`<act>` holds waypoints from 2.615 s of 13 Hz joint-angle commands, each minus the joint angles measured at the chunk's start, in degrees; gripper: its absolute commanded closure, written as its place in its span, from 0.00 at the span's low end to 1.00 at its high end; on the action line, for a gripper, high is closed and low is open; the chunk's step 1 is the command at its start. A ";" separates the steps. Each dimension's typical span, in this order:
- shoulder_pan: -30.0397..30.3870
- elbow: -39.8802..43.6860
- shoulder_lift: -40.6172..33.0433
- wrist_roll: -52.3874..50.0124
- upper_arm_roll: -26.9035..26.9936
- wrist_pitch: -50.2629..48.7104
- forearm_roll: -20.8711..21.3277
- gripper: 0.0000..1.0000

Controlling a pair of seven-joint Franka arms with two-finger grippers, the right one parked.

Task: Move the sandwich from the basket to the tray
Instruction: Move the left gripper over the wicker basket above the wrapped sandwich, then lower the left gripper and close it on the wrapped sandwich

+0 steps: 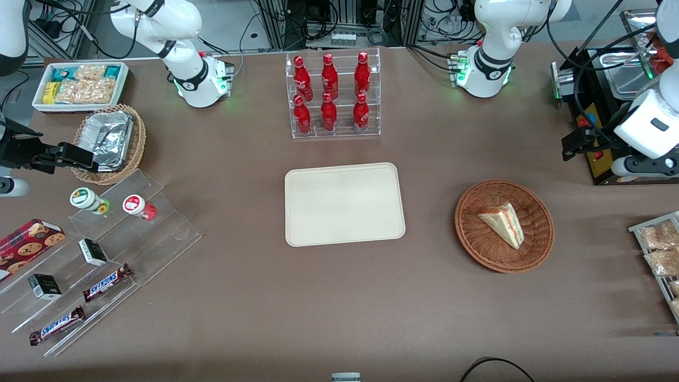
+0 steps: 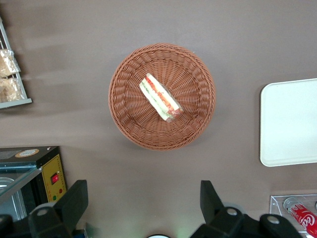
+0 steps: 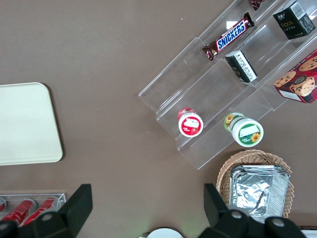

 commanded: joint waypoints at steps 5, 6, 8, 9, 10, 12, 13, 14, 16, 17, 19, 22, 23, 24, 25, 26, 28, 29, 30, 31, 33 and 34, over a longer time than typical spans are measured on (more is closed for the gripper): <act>0.14 -1.33 1.02 -0.18 -0.20 0.70 -0.13 0.00; 0.15 -3.43 1.02 -0.61 -0.20 3.15 -0.13 0.00; 0.58 -8.87 0.32 -0.70 -0.11 9.03 -0.04 0.00; 0.59 -12.03 0.32 -2.36 -0.11 13.07 -0.04 0.00; 0.59 -15.37 0.23 -5.68 -0.11 17.46 0.04 0.00; 0.59 -23.10 -0.12 -14.02 -0.20 27.99 0.04 0.00; 0.59 -26.10 0.05 -18.59 -0.37 32.31 0.04 0.00; 0.59 -28.39 0.40 -22.38 -0.55 35.84 -0.04 0.00; 0.59 -32.53 0.84 -26.61 -0.55 42.00 -0.83 0.00; 0.59 -33.59 2.06 -30.81 -0.63 43.15 -0.75 0.00; 0.41 -35.26 3.92 -34.80 -2.65 46.49 -0.14 0.00; 0.41 -36.94 6.37 -35.51 -2.75 49.66 -0.13 0.00; 0.50 -37.11 7.17 -35.51 -2.75 50.63 -0.13 0.00; 0.50 -37.11 7.52 -35.51 -2.75 50.72 -0.04 0.00; 0.50 -37.37 7.87 -35.51 -2.75 50.81 -0.04 0.00; 0.58 -37.46 8.83 -35.51 -2.75 50.81 -0.04 0.00; 0.67 -37.99 10.33 -35.60 -2.75 52.91 -0.13 0.00; 0.67 -38.08 10.95 -35.60 -2.75 53.27 -0.04 0.00; 0.67 -38.08 11.39 -35.69 -2.66 53.36 -0.04 0.00; 0.67 -38.17 11.65 -35.69 -2.66 53.88 -0.04 0.00; 0.76 -38.08 12.79 -35.69 -2.66 55.02 -0.04 0.00; 0.76 -38.08 13.15 -35.69 -2.74 55.55 -0.04 0.01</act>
